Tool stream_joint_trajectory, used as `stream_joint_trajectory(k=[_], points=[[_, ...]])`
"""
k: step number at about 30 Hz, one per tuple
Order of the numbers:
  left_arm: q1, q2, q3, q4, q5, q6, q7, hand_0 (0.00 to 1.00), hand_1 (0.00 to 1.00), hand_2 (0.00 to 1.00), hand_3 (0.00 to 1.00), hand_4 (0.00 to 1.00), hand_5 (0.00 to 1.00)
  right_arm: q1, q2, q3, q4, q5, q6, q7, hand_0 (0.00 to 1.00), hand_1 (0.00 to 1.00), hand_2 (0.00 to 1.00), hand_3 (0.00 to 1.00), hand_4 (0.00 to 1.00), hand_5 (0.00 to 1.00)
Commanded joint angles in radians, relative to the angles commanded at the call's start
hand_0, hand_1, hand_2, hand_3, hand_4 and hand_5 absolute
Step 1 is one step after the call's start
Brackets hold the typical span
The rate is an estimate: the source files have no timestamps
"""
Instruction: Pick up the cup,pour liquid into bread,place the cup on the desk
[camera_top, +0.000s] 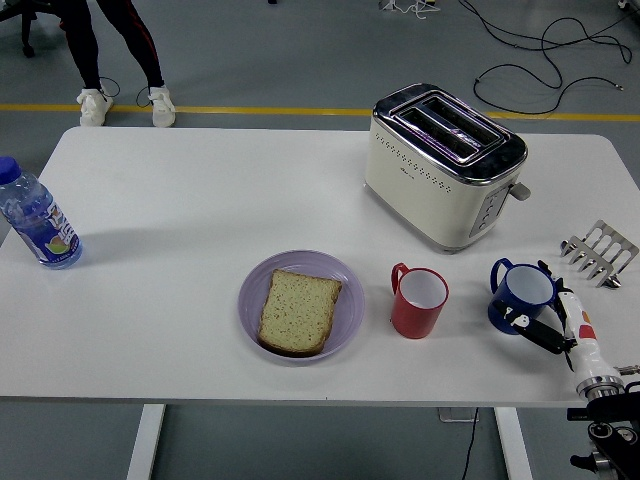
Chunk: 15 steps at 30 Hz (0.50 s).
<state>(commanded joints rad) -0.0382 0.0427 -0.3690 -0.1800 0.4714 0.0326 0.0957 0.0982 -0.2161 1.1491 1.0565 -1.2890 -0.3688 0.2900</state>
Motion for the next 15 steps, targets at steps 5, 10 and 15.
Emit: stream_joint_trajectory(k=[5,10,15], points=[[0.000,0.000,-0.005,0.000,0.001,0.000,-0.001,0.675,0.713,0.741,0.671,0.421,0.948,-0.016,-0.006,0.029,0.042,-0.023,0.004,-0.012,0.925,0.830,0.966,0.998,0.998,0.374],[0.001,-0.001,-0.010,0.000,0.006,-0.001,0.000,0.675,0.714,0.740,0.668,0.422,0.949,-0.022,-0.009,0.070,0.081,-0.027,0.005,-0.013,0.927,0.836,0.969,0.998,0.998,0.376],[-0.001,-0.001,-0.011,0.000,0.003,0.000,-0.001,0.675,0.714,0.740,0.668,0.422,0.949,-0.045,-0.016,0.101,0.162,-0.033,-0.009,-0.007,0.927,0.836,0.969,0.998,0.998,0.376]])
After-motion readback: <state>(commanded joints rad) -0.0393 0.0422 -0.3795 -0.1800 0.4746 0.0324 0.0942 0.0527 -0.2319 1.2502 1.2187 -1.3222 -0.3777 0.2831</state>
